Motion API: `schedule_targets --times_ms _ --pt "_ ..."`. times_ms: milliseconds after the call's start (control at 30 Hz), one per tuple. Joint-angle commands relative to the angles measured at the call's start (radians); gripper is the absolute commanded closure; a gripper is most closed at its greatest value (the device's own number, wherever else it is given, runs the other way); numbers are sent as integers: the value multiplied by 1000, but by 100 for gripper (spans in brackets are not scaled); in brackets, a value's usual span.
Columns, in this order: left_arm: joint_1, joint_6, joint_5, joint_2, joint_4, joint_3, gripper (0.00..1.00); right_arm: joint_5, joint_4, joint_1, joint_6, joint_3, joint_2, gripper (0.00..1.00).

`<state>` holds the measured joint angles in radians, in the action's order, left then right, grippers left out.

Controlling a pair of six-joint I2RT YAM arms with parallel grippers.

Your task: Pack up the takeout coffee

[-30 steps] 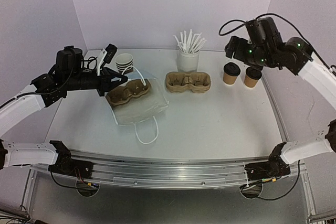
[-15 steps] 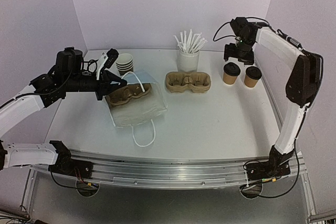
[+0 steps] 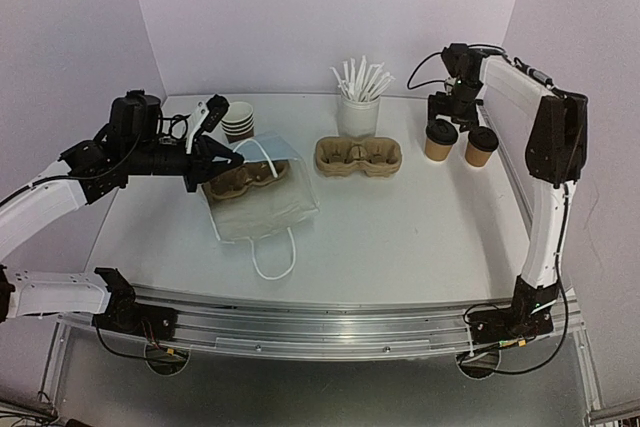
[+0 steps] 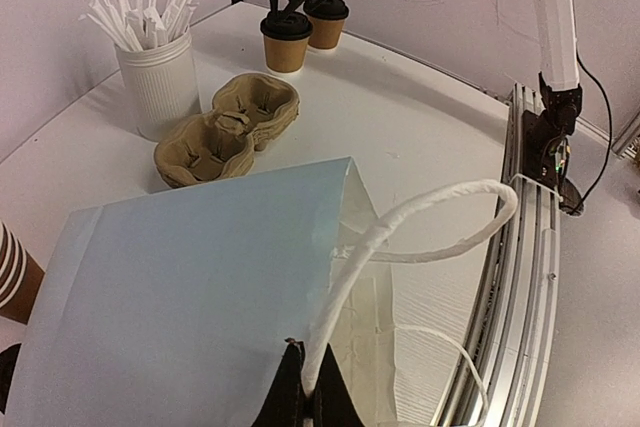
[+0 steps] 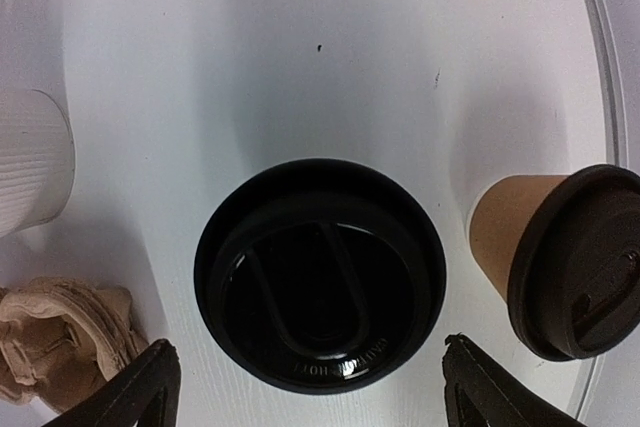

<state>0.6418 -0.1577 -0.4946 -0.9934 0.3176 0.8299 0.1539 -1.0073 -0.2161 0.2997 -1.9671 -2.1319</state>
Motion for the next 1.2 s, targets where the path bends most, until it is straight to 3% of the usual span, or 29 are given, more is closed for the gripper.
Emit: schedule_targets --times_ms 0,367,700,933,1167 --pt "4 -5 -10 -6 -10 42 100 -3 -37 2 -43 -71 -61 18" --pt "4 7 -9 -13 -13 46 100 59 -66 2 -69 -109 -116 33" --pt "4 29 12 -12 -30 47 100 9 -106 -3 -50 -98 -46 60" --pt "4 82 44 -13 -64 43 100 61 -103 -83 -50 18 192 62" --pt "4 93 31 -27 -83 43 100 32 -98 -87 -24 141 294 62"
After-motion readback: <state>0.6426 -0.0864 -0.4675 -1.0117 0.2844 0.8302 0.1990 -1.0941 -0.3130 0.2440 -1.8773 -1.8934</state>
